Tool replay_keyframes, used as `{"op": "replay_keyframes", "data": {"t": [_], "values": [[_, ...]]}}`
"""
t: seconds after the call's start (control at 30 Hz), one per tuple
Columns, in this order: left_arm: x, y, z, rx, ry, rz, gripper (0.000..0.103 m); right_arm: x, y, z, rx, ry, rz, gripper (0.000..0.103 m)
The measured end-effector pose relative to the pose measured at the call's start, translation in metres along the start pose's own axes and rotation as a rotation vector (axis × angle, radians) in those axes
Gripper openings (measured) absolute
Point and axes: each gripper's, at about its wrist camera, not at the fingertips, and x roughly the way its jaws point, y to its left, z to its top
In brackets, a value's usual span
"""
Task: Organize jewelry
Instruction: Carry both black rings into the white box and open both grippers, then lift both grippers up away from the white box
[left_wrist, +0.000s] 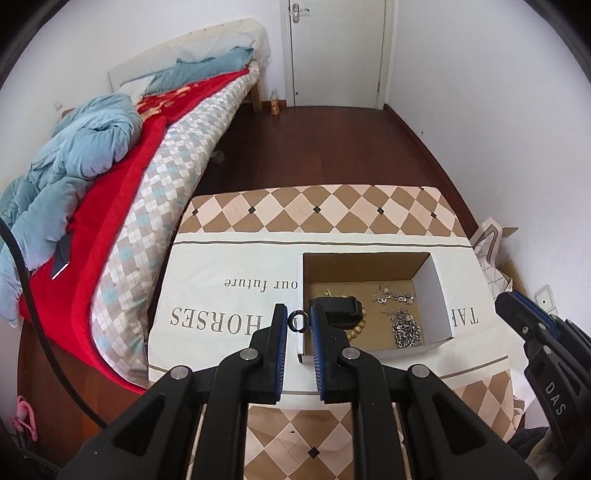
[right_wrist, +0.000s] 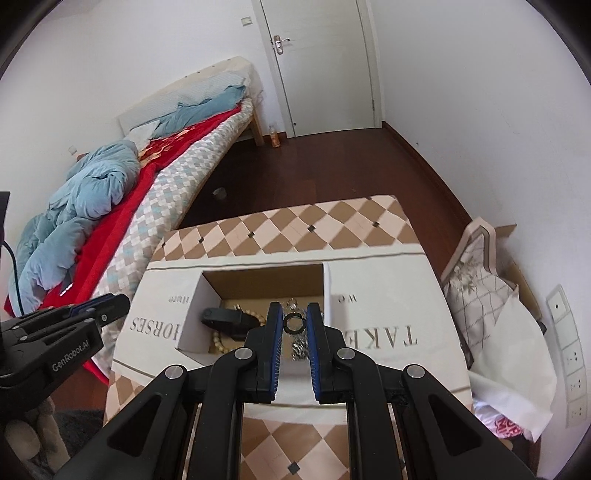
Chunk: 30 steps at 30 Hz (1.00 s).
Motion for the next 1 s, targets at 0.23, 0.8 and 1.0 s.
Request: {"op": "replay_keyframes", "data": {"t": [0.23,0.8,1.0], "values": [[0.039,-0.001,0.027,0.009,0.108,-0.053,0.010,0.046,-0.018,0.030,0.086,0.118,0.099,0.014],[0.110,0.002,0.087,0.002,0.278,-0.118,0.021,0.137,-0.030,0.065,0.118,0.333,0.081,0.019],[0.093,0.018,0.092,-0.025,0.223,-0.102,0.070,0.125,-0.033,0.065,0.120,0.325,0.061,0.036]]}}
